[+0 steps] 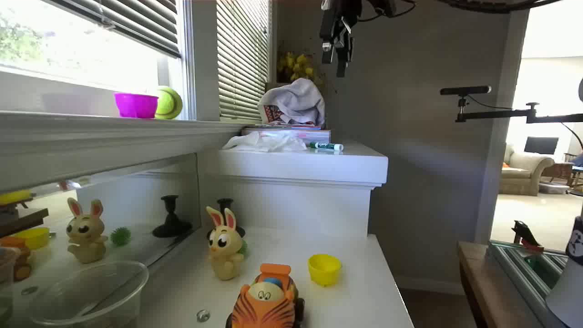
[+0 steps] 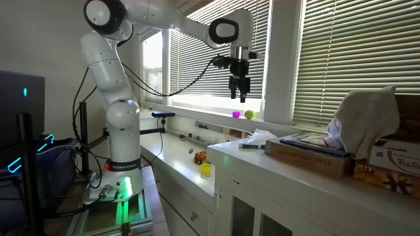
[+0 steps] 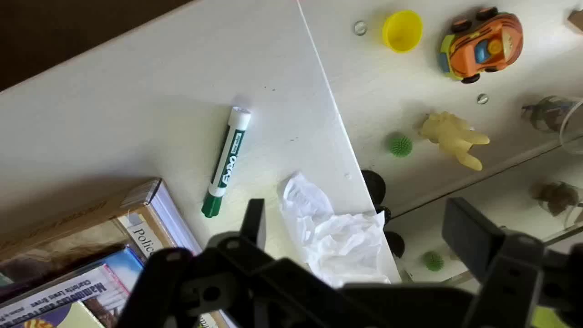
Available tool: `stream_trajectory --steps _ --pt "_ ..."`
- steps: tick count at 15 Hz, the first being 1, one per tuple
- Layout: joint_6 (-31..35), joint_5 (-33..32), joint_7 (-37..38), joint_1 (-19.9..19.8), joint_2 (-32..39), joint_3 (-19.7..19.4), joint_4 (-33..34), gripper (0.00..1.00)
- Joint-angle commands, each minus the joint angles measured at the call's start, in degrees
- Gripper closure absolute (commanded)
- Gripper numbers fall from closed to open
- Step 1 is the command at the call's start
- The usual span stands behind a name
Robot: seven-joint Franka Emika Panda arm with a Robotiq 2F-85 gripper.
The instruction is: Put the green plush in the bowl
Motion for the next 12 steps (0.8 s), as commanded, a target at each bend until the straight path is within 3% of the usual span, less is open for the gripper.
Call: stream_trajectory --steps 1,5,8,12 --pt "-0.14 0.49 -0.43 -1.44 0.17 1.19 0.18 0.0" --pt "-0.14 0.49 -0.43 -1.44 0.16 1.19 0.27 0.0" --pt "0.97 4.46 2.64 -0.86 1.73 1.89 -0.54 0.0" --pt "6.09 7.99 12.65 -0.75 4.47 5.64 -3.09 0.0"
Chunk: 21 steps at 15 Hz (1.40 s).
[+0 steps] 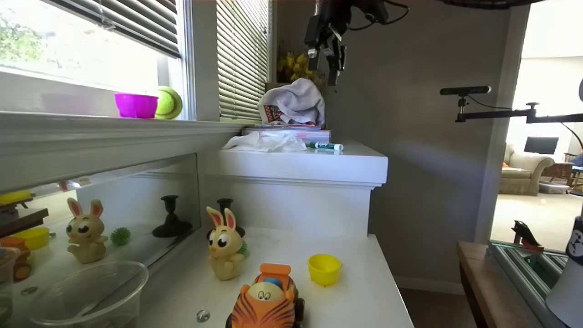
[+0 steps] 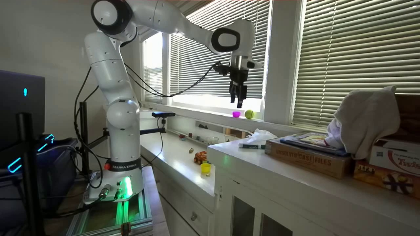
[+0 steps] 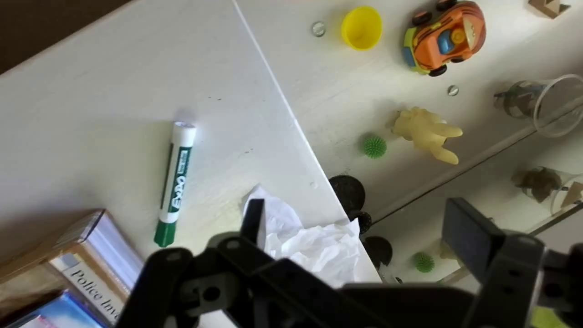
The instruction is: Put the green plush in the bowl
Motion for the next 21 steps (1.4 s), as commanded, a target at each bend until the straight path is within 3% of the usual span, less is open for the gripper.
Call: stream_trajectory --steps 1,5,9,14,18,21 --pt "5.9 3.37 9.08 -0.33 2.54 3.75 -2.62 0.0" --pt "12.76 2.18 19.11 0.32 5.93 8.11 -6.08 0.0" --pt "24.23 1.41 31.51 0.8 9.27 11.87 -10.98 0.0" --pt "35.02 -1.35 44.57 1.52 14.44 14.38 -14.99 0.0" --pt "43.51 -2.23 47.65 3.15 19.37 14.34 -16.16 0.0" --pt "48.42 -0.82 42.87 4.63 23.12 14.23 -15.21 0.0"
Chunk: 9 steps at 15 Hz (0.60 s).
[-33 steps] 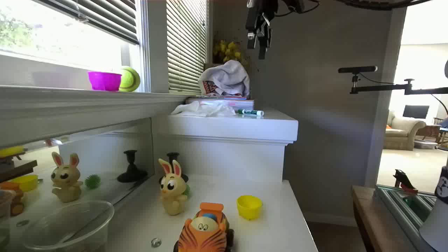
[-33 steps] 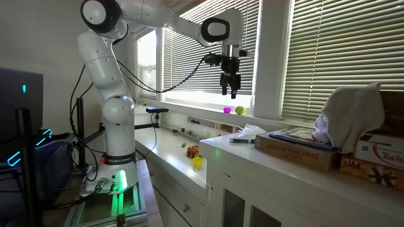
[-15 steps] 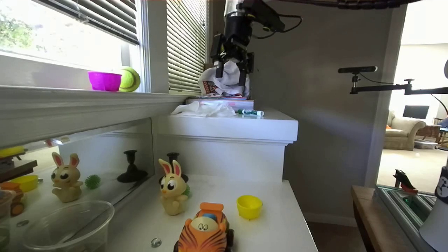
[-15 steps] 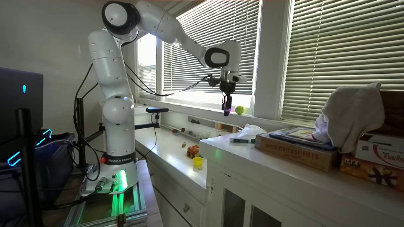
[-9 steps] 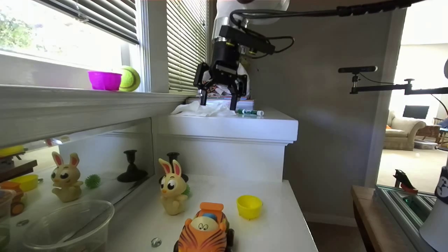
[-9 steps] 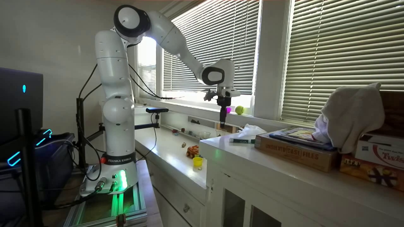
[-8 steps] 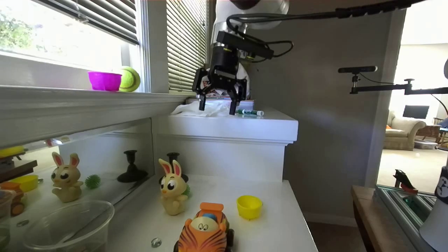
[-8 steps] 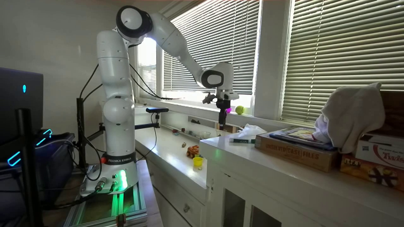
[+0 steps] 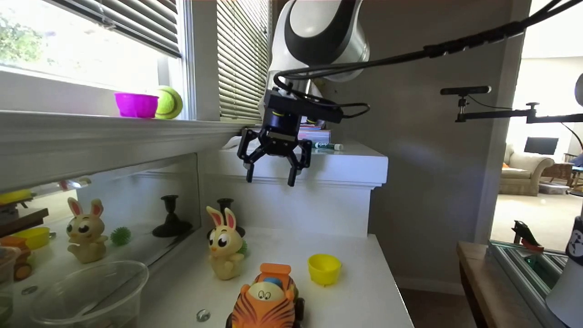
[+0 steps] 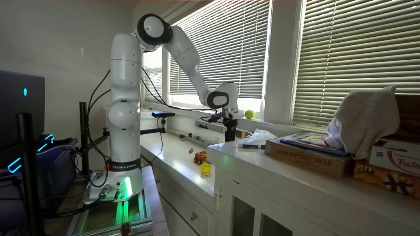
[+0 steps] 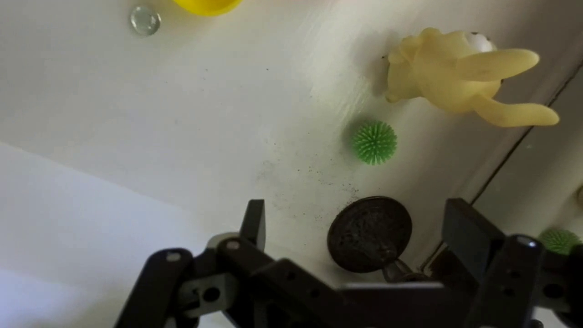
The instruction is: Put the green plush in the bowl
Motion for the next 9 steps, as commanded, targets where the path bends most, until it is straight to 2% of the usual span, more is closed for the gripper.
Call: stream_trajectory --steps 1,6,9 --pt "1.58 0.23 -0.95 1.39 1.04 -1.01 0.06 0.0" --pt "3.85 0.05 -1.11 2.26 3.34 -1.35 0.39 0.0" --pt "5.07 -3.04 3.68 3.24 5.38 -2.71 0.98 0.0"
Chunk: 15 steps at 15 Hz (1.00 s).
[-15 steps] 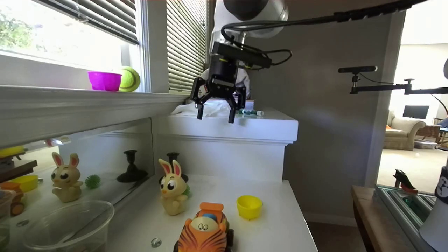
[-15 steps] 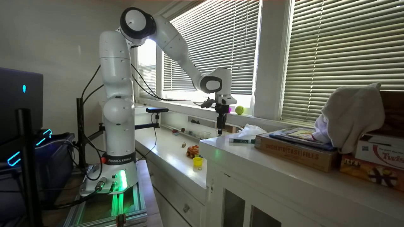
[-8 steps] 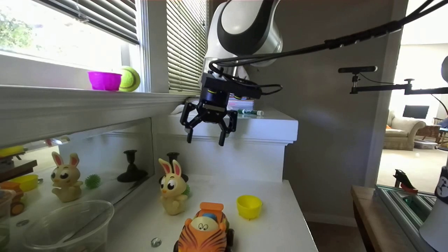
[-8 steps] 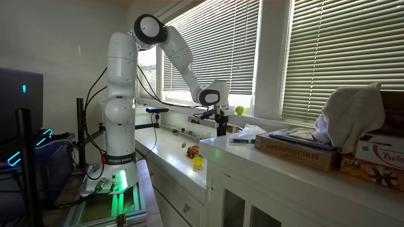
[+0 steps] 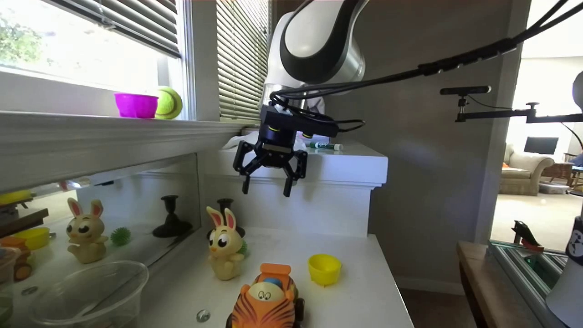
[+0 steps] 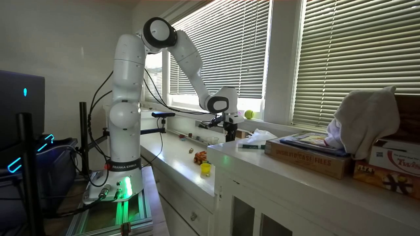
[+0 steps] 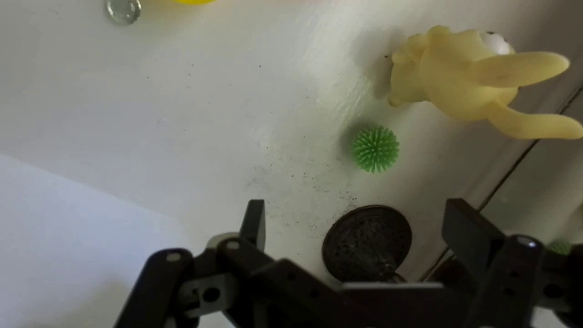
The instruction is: Put the green plush in the bowl
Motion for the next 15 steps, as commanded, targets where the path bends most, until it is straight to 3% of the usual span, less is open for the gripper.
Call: stream_trajectory --steps 1,10,15 --pt "1.9 -2.94 5.16 1.76 3.02 -1.78 1.07 0.0" --pt "5.72 -1.35 2.5 4.79 10.76 -2.82 5.21 0.0" --pt "5.87 2.5 -3.5 3.73 14.08 -0.68 8.27 0.0"
